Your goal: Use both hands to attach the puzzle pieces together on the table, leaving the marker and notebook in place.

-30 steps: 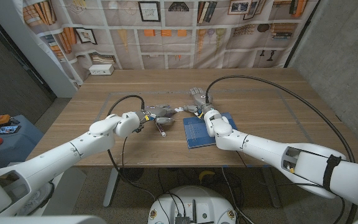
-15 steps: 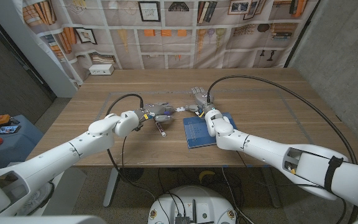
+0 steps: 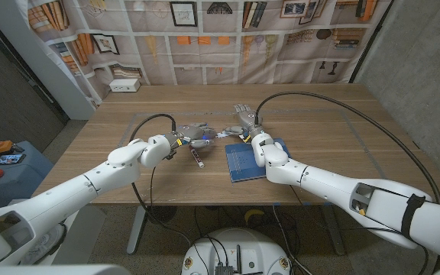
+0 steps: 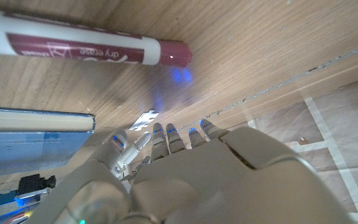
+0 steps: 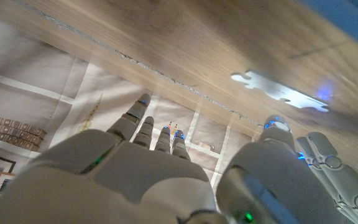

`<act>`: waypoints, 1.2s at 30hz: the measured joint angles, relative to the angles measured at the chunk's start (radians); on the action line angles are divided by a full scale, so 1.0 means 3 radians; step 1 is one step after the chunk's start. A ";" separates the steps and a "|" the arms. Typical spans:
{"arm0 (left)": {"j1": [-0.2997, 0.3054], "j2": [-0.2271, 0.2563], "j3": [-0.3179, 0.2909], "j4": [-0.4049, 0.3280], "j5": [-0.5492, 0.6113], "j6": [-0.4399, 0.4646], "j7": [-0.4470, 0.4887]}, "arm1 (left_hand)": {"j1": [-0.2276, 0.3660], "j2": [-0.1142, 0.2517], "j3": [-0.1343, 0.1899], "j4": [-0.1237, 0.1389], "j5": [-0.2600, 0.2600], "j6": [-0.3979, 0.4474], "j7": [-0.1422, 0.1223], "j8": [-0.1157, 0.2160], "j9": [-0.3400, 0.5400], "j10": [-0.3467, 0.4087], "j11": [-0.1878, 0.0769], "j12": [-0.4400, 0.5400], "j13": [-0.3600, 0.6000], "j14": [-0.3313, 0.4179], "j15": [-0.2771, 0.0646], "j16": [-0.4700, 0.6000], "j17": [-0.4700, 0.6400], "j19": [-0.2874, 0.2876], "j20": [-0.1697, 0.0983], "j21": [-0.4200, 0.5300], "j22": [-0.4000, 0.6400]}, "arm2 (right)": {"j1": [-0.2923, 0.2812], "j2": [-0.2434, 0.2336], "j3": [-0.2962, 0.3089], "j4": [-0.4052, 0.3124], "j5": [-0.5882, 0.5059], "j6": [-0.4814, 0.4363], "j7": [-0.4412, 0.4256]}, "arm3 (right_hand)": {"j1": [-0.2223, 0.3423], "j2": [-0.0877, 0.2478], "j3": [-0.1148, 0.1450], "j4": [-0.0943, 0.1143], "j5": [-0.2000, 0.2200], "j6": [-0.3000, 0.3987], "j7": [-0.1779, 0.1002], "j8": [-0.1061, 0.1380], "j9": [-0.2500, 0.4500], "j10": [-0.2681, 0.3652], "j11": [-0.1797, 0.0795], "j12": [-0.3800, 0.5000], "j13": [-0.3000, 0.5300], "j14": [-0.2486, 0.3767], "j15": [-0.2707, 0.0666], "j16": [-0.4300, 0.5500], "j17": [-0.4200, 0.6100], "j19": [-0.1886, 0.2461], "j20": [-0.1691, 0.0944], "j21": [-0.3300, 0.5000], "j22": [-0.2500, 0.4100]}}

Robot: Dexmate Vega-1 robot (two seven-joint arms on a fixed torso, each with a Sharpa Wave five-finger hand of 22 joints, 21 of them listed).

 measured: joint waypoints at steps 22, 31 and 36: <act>0.0207 0.0062 -0.0223 -0.0138 -0.0197 0.0163 0.0283 | 0.0000 0.0000 0.0000 0.0000 0.0000 -0.0012 -0.0012 0.0000 0.0001 0.0000 0.0000 0.0000 0.0000 0.0000 0.0000 0.0000 -0.0009 0.0000 0.0000 0.0000 0.0000 | -0.0174 -0.0157 0.0303 -0.0412 0.0206 0.0085 -0.0037 | -0.0101 0.0102 -0.0037 0.0075 0.0000 0.0089 -0.0030 0.0036 0.0000 0.0101 -0.0017 0.0023 0.0000 0.0054 -0.0030 0.0044 0.0031 0.0023 -0.0024 0.0000 0.0000; 0.0278 0.0070 -0.0326 -0.0115 -0.0375 0.0146 0.0456 | 0.0005 -0.0004 0.0000 0.0000 0.0000 -0.0012 -0.0012 0.0000 0.0001 -0.0012 -0.0012 0.0000 0.0000 0.0018 -0.0018 0.0000 -0.0008 0.0000 0.0000 0.0020 0.0000 | -0.0253 -0.0208 0.0436 -0.0573 0.0309 0.0084 -0.0037 | -0.0193 0.0123 -0.0035 0.0102 0.0000 0.0138 -0.0043 0.0036 0.0000 0.0142 -0.0023 0.0036 0.0000 0.0072 -0.0048 0.0047 0.0031 0.0023 -0.0024 0.0000 0.0000; 0.0307 0.0057 -0.0370 -0.0073 -0.0500 0.0101 0.0567 | 0.0004 -0.0004 0.0000 0.0000 0.0000 -0.0012 -0.0012 0.0000 0.0001 -0.0024 0.0000 0.0000 0.0000 0.0037 0.0001 0.0000 -0.0008 0.0000 0.0000 0.0020 0.0000 | -0.0290 -0.0246 0.0509 -0.0654 0.0365 0.0091 -0.0037 | -0.0193 0.0123 -0.0049 0.0116 0.0000 0.0143 -0.0047 0.0036 -0.0006 0.0160 -0.0041 0.0036 0.0000 0.0084 -0.0060 0.0047 0.0031 0.0047 -0.0048 0.0000 0.0000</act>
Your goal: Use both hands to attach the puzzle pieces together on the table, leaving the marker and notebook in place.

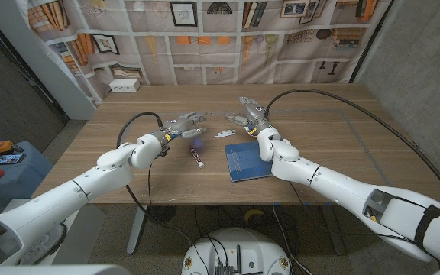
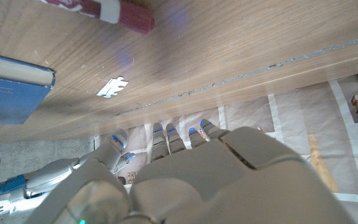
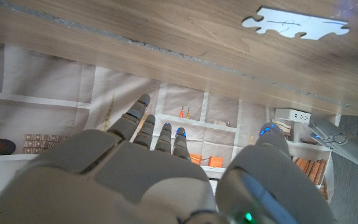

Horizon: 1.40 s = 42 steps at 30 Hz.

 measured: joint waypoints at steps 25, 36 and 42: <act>0.0025 -0.0239 -0.0187 0.0408 -0.0602 -0.0200 0.0473 | 0.0035 0.0018 0.0027 -0.0027 0.0000 -0.0036 0.0036 -0.0013 0.0001 -0.0030 0.0030 0.0000 0.0000 0.0002 -0.0002 0.0000 0.0001 0.0000 0.0000 0.0013 0.0000 | -0.0192 -0.0209 0.0369 -0.0221 0.0434 0.0219 -0.0039 | -0.0158 0.0062 -0.0028 0.0083 -0.0026 0.0023 -0.0024 0.0000 -0.0002 0.0090 -0.0018 0.0000 0.0000 0.0017 -0.0042 0.0000 0.0016 0.0030 -0.0030 0.0000 0.0000; -0.0019 -0.0422 -0.0245 0.0646 -0.0914 -0.0368 0.0736 | 0.0083 0.0039 0.0079 -0.0079 0.0000 -0.0048 0.0048 -0.0013 0.0001 -0.0030 0.0030 0.0000 0.0000 0.0047 -0.0012 0.0000 0.0001 0.0073 0.0001 0.0012 0.0000 | -0.0293 -0.0280 0.0571 -0.0262 0.0693 0.0397 -0.0109 | -0.0197 0.0101 -0.0042 0.0115 -0.0040 0.0042 -0.0042 0.0000 -0.0002 0.0107 -0.0036 0.0000 0.0000 0.0040 -0.0066 0.0000 0.0016 0.0040 -0.0043 0.0000 0.0000; -0.0035 -0.0550 -0.0299 0.0822 -0.1133 -0.0493 0.0864 | 0.0114 0.0035 0.0095 -0.0123 0.0000 -0.0048 0.0048 -0.0013 0.0001 -0.0029 0.0030 0.0023 0.0000 0.0079 -0.0004 0.0000 0.0001 0.0135 0.0000 0.0025 0.0000 | -0.0364 -0.0344 0.0719 -0.0273 0.0900 0.0558 -0.0134 | -0.0224 0.0128 -0.0047 0.0139 -0.0052 0.0046 -0.0046 0.0000 -0.0002 0.0155 -0.0035 0.0000 0.0000 0.0023 -0.0083 0.0000 0.0016 0.0028 -0.0054 0.0000 0.0000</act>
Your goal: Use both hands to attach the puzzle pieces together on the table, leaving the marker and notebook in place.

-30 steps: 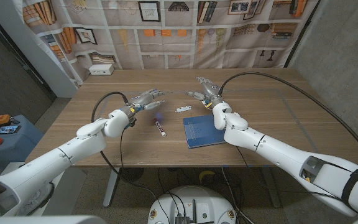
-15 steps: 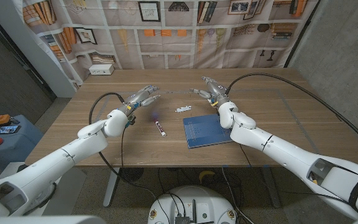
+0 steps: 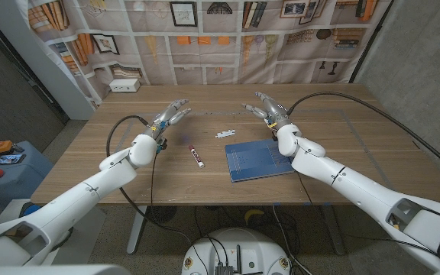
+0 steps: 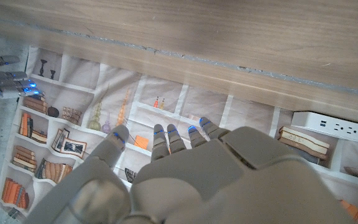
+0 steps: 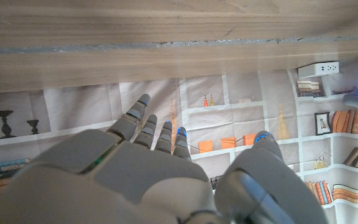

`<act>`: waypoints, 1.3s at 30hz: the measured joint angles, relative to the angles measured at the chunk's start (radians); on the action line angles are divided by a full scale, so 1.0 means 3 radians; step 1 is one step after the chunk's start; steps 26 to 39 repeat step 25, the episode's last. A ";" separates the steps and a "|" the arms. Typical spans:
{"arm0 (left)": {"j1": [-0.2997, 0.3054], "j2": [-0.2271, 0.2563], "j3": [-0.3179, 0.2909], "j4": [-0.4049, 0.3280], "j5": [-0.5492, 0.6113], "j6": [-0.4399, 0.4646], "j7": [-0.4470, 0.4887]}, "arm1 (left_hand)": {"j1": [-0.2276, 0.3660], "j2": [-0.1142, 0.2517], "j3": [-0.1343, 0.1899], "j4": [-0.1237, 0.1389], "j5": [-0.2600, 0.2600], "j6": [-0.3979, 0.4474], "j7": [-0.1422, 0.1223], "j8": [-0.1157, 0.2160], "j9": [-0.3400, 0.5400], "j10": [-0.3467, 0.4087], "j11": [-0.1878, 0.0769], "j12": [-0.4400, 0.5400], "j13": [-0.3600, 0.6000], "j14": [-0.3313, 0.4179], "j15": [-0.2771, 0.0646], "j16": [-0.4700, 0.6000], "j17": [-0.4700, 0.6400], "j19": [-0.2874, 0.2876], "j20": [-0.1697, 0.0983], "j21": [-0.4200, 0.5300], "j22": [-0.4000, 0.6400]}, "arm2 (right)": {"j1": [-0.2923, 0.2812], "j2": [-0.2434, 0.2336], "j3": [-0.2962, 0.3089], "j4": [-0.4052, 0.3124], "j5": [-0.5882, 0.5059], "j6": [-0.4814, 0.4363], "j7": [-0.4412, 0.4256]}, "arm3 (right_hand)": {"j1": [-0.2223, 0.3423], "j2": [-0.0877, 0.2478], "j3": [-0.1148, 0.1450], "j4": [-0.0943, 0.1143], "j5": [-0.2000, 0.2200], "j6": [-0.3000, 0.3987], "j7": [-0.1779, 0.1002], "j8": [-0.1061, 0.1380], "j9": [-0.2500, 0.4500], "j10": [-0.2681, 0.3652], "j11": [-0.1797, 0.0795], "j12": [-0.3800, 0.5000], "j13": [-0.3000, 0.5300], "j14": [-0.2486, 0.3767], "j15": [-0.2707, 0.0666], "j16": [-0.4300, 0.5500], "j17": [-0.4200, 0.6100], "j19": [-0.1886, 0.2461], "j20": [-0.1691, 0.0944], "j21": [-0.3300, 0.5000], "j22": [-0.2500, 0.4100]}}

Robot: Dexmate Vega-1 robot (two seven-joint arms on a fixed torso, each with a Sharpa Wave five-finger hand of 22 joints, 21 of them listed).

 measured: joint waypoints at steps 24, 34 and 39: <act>-0.0057 -0.0446 -0.0161 0.0505 -0.0826 -0.0439 0.0176 | 0.0053 0.0035 0.0044 -0.0091 -0.0016 0.0031 0.0031 0.0000 0.0000 0.0036 0.0036 0.0016 0.0000 0.0153 -0.0002 0.0000 0.0000 0.0207 0.0005 0.0025 -0.0018 | -0.0276 -0.0182 0.0583 0.0188 0.1013 0.0836 0.0050 | -0.0097 0.0096 -0.0027 0.0082 -0.0026 0.0091 -0.0044 0.0000 0.0000 0.0083 0.0000 0.0000 0.0000 0.0036 -0.0036 0.0024 0.0014 0.0013 -0.0012 0.0000 0.0000; -0.0057 -0.0446 -0.0161 0.0505 -0.0826 -0.0439 0.0176 | 0.0063 0.0046 0.0047 -0.0093 -0.0016 0.0031 0.0031 0.0000 0.0000 0.0038 0.0035 0.0016 0.0000 0.0153 -0.0002 0.0000 0.0000 0.0212 0.0001 0.0025 -0.0018 | -0.0287 -0.0183 0.0602 0.0203 0.1013 0.0836 0.0050 | -0.0098 0.0096 -0.0027 0.0082 -0.0026 0.0097 -0.0049 0.0000 0.0000 0.0083 0.0000 0.0000 0.0000 0.0036 -0.0036 0.0024 0.0014 0.0013 -0.0012 0.0000 0.0000; -0.0057 -0.0446 -0.0161 0.0505 -0.0826 -0.0439 0.0176 | 0.0063 0.0046 0.0047 -0.0093 -0.0016 0.0031 0.0031 0.0000 0.0000 0.0038 0.0035 0.0016 0.0000 0.0153 -0.0002 0.0000 0.0000 0.0212 0.0001 0.0025 -0.0018 | -0.0287 -0.0183 0.0602 0.0203 0.1013 0.0836 0.0050 | -0.0098 0.0096 -0.0027 0.0082 -0.0026 0.0097 -0.0049 0.0000 0.0000 0.0083 0.0000 0.0000 0.0000 0.0036 -0.0036 0.0024 0.0014 0.0013 -0.0012 0.0000 0.0000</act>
